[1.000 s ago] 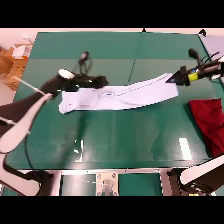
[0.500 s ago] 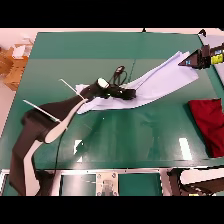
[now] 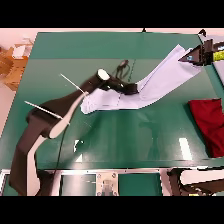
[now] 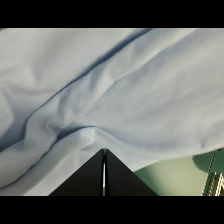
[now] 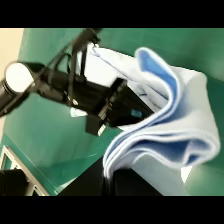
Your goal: Fold the shirts.
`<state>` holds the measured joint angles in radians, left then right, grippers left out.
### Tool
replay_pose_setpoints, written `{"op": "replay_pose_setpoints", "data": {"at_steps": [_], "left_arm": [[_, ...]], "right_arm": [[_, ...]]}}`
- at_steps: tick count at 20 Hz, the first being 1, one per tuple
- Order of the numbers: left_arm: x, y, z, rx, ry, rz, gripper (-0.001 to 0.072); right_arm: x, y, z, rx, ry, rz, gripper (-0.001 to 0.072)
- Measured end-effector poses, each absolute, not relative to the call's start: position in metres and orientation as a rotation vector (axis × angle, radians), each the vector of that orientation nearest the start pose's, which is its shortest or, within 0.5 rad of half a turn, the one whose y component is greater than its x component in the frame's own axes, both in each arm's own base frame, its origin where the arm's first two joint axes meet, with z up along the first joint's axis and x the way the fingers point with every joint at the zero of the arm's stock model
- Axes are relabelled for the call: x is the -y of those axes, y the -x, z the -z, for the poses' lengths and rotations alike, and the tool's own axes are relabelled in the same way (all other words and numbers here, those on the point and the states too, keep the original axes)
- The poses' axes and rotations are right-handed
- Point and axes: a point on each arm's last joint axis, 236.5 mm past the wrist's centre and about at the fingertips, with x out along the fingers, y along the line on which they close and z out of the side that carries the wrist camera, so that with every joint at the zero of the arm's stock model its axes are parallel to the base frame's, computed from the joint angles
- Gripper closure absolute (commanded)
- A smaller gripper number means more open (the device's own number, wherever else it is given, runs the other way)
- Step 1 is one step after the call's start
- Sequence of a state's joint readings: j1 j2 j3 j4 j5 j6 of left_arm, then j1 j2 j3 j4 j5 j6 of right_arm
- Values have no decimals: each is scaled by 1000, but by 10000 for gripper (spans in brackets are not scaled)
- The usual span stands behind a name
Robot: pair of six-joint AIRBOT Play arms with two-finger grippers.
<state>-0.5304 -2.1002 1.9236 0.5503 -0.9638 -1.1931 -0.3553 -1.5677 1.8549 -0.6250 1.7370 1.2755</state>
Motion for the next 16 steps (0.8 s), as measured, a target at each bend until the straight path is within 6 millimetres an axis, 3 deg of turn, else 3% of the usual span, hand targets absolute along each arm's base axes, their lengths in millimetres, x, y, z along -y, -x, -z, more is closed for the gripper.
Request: {"op": "replay_pose_setpoints", "data": {"at_steps": [2, 5, 8, 10, 13, 14, 15, 16], "left_arm": [[405, -454, 3, -1156, 279, 1037, 686], [311, -464, -7, -1250, 77, 919, 685], [223, -472, -27, -1301, -42, 761, 684], [183, -472, -42, -1314, -71, 692, 684], [135, -473, -58, -1314, -85, 612, 685], [121, -474, -62, -1310, -81, 590, 685], [110, -474, -64, -1316, -77, 572, 684], [99, -472, -65, -1325, -70, 557, 684]], "right_arm": [[-65, -420, -193, -1086, -500, -774, 696], [-113, -419, -191, -1110, -487, -844, 695], [-182, -420, -178, -1123, -492, -902, 695], [-236, -422, -157, -1125, -508, -920, 695], [-322, -428, -108, -1103, -540, -895, 669], [-350, -428, -88, -1100, -544, -881, 475], [-379, -427, -67, -1092, -551, -868, 171], [-403, -423, -47, -1088, -550, -858, 106]]}}
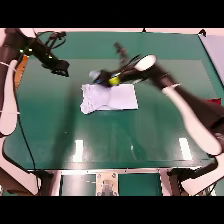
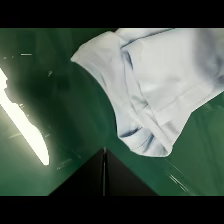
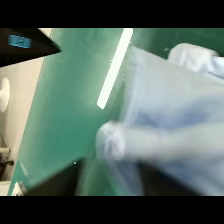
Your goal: Fold the shirts.
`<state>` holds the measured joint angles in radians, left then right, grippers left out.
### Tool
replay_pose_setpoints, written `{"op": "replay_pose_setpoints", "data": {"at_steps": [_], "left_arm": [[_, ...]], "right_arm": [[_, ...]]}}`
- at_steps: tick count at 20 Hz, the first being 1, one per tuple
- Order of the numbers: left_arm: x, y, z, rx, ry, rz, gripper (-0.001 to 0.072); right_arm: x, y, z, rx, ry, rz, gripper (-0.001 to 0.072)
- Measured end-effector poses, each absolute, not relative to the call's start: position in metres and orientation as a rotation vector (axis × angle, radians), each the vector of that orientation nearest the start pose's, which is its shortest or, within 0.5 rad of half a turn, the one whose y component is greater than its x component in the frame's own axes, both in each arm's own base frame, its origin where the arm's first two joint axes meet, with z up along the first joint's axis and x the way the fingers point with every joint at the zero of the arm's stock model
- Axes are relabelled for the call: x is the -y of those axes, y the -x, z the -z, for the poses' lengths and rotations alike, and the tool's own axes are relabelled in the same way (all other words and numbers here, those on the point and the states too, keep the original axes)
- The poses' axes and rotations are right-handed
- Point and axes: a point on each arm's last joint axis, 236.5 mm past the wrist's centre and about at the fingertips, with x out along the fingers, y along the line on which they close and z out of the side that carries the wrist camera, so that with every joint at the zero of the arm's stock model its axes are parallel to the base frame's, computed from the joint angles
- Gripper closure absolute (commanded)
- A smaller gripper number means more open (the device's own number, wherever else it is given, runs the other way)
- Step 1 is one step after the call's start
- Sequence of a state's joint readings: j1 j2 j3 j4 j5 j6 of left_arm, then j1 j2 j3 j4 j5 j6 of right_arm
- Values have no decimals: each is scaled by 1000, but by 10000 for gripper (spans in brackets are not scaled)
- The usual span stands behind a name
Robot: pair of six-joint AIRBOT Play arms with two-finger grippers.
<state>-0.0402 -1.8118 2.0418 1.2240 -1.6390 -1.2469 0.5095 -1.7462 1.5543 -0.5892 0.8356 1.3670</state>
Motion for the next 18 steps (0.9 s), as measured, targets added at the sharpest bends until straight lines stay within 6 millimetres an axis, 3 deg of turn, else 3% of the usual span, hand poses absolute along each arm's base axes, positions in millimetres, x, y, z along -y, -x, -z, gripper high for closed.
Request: {"op": "replay_pose_setpoints", "data": {"at_steps": [2, 3, 5, 6, 8, 10, 12, 15, 16, 18], "left_arm": [[79, -473, -68, -1326, -54, 523, 684], [71, -473, -68, -1331, -45, 509, 684], [63, -474, -69, -1328, -34, 496, 684], [59, -473, -69, -1332, -30, 493, 685], [54, -474, -70, -1330, -23, 485, 684], [55, -474, -70, -1326, -18, 490, 684], [55, -474, -71, -1323, -15, 491, 685], [54, -475, -71, -1318, -12, 490, 684], [54, -476, -72, -1314, -10, 490, 684], [55, -478, -72, -1305, -5, 489, 684]], "right_arm": [[-436, -414, -12, -1091, -530, -836, 106], [-440, -418, -3, -1073, -520, -817, 106], [-425, -434, 3, -1050, -502, -780, 106], [-408, -447, -1, -1037, -502, -757, 106], [-355, -479, -16, -1006, -519, -694, 107], [-286, -504, -28, -1008, -548, -622, 106], [-212, -516, -25, -1043, -592, -538, 106], [-144, -497, 11, -1168, -677, -439, 106], [-133, -485, 30, -1217, -702, -413, 106], [-132, -462, 60, -1297, -741, -404, 106]]}}
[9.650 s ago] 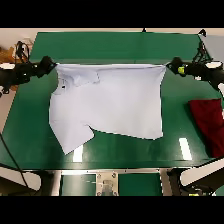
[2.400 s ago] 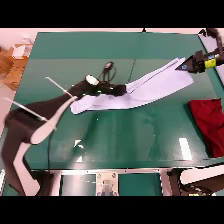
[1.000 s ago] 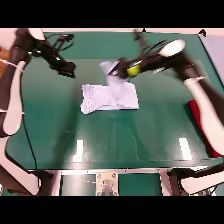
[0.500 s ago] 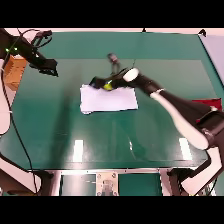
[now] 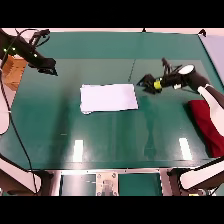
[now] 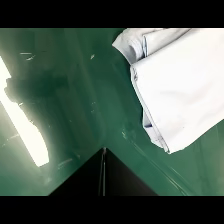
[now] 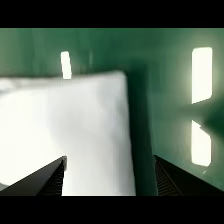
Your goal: Fold the shirts.
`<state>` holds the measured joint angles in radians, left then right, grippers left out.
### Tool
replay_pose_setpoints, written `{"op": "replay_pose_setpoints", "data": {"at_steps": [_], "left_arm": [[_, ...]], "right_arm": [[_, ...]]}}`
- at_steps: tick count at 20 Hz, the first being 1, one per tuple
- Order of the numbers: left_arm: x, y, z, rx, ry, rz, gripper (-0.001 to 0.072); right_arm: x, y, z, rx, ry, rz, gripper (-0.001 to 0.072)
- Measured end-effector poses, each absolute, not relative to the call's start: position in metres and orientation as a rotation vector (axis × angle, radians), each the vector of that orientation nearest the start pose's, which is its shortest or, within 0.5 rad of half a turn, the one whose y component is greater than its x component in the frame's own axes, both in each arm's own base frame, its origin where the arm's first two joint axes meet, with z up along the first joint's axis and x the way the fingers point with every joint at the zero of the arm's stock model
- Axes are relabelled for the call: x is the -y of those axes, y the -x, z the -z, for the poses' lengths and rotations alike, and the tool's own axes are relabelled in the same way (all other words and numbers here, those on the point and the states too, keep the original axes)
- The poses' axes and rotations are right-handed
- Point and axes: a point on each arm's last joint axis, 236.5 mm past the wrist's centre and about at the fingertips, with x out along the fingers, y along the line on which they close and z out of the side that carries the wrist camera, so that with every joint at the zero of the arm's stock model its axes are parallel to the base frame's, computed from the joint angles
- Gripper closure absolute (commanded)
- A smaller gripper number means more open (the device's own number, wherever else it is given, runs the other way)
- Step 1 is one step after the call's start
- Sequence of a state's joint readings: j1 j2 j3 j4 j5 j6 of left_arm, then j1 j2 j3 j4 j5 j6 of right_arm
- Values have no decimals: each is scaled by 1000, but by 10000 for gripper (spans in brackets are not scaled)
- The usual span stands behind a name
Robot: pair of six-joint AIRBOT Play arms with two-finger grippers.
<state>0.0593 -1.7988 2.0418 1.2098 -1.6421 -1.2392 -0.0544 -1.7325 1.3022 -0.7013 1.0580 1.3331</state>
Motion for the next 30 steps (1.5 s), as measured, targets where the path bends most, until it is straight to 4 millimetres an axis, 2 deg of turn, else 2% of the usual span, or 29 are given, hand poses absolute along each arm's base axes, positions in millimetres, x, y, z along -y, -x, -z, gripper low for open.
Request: {"op": "replay_pose_setpoints", "data": {"at_steps": [2, 4, 5, 6, 7, 8, 11, 12, 13, 14, 16, 18, 21, 26, 28, 30], "left_arm": [[56, -479, -73, -1299, 1, 491, 684], [58, -480, -74, -1297, 10, 491, 684], [58, -480, -74, -1297, 12, 491, 684], [58, -480, -74, -1297, 14, 489, 684], [58, -480, -74, -1297, 15, 489, 684], [58, -480, -74, -1297, 16, 489, 684], [59, -480, -74, -1297, 19, 490, 684], [59, -480, -74, -1297, 20, 491, 684], [59, -480, -74, -1298, 20, 492, 685], [59, -479, -74, -1299, 21, 493, 684], [60, -479, -74, -1300, 22, 494, 684], [60, -479, -74, -1300, 22, 494, 684], [60, -479, -74, -1302, 23, 494, 684], [60, -478, -74, -1303, 22, 495, 684], [60, -478, -74, -1304, 23, 495, 684], [60, -478, -73, -1305, 23, 495, 684]], "right_arm": [[-148, -450, 79, -1344, -779, -426, 106], [-176, -444, 87, -1360, -823, -478, 107], [-189, -445, 88, -1357, -828, -502, 179], [-200, -448, 90, -1349, -825, -520, 478], [-208, -450, 91, -1345, -809, -538, 606], [-217, -455, 85, -1328, -795, -562, 694], [-236, -475, 40, -1248, -787, -670, 696], [-236, -482, 20, -1215, -779, -700, 696], [-230, -494, -8, -1153, -785, -719, 696], [-219, -506, -35, -1095, -789, -724, 696], [-184, -520, -81, -1003, -797, -703, 696], [-137, -527, -124, -914, -815, -652, 696], [-50, -524, -158, -830, -812, -505, 696], [107, -492, -188, -696, -845, -194, 696], [158, -470, -191, -665, -873, -86, 696], [201, -447, -192, -638, -897, 2, 696]]}}
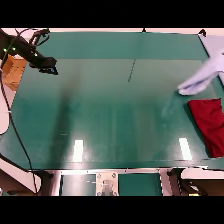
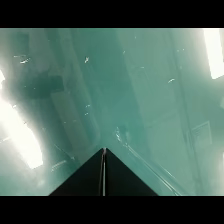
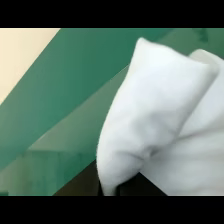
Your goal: Fold the shirts.
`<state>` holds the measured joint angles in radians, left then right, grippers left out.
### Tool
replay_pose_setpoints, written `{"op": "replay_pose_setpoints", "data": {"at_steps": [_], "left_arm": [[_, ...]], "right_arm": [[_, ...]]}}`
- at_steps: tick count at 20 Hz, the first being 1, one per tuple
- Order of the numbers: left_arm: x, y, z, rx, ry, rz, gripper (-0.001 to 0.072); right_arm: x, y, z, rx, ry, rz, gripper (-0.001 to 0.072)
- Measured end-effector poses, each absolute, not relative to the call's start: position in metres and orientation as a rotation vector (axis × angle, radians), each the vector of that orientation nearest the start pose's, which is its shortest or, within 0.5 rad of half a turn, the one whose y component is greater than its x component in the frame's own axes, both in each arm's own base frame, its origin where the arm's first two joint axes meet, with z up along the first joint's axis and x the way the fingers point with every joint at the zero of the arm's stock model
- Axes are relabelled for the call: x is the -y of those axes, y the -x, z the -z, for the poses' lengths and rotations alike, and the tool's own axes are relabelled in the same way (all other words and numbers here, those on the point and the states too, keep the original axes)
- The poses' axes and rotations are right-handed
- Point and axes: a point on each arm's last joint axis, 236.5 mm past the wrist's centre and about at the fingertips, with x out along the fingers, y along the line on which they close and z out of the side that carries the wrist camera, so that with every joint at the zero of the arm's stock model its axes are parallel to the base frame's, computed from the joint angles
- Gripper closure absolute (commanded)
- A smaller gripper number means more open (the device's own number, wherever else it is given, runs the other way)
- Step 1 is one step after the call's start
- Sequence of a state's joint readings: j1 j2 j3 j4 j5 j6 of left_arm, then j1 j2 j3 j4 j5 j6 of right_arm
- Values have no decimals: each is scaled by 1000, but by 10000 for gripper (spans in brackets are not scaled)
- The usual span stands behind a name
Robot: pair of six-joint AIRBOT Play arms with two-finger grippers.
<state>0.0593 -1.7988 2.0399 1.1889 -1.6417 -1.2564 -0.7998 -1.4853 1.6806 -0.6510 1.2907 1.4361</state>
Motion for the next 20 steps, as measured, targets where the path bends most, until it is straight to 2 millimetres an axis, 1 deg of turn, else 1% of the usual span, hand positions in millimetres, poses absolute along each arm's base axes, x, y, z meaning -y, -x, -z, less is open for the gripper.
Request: {"op": "replay_pose_setpoints", "data": {"at_steps": [3, 5, 7, 9, 12, 14, 16, 20], "left_arm": [[60, -478, -73, -1307, 24, 495, 684], [60, -477, -73, -1310, 25, 496, 684], [61, -475, -73, -1317, 28, 502, 684], [64, -474, -74, -1316, 37, 514, 684], [69, -473, -76, -1313, 52, 536, 684], [73, -473, -78, -1308, 63, 550, 684], [76, -473, -79, -1305, 71, 562, 684], [80, -472, -80, -1302, 84, 577, 684]], "right_arm": [[241, -416, -190, -624, -930, 89, 696], [259, -400, -194, -607, -943, 132, 696], [270, -383, -194, -612, -945, 176, 697], [282, -363, -191, -637, -947, 247, 696], [293, -326, -183, -704, -955, 371, 697], [298, -300, -173, -768, -973, 466, 696], [302, -270, -156, -856, -998, 577, 696], [300, -212, -108, -1070, -1064, 786, 695]]}}
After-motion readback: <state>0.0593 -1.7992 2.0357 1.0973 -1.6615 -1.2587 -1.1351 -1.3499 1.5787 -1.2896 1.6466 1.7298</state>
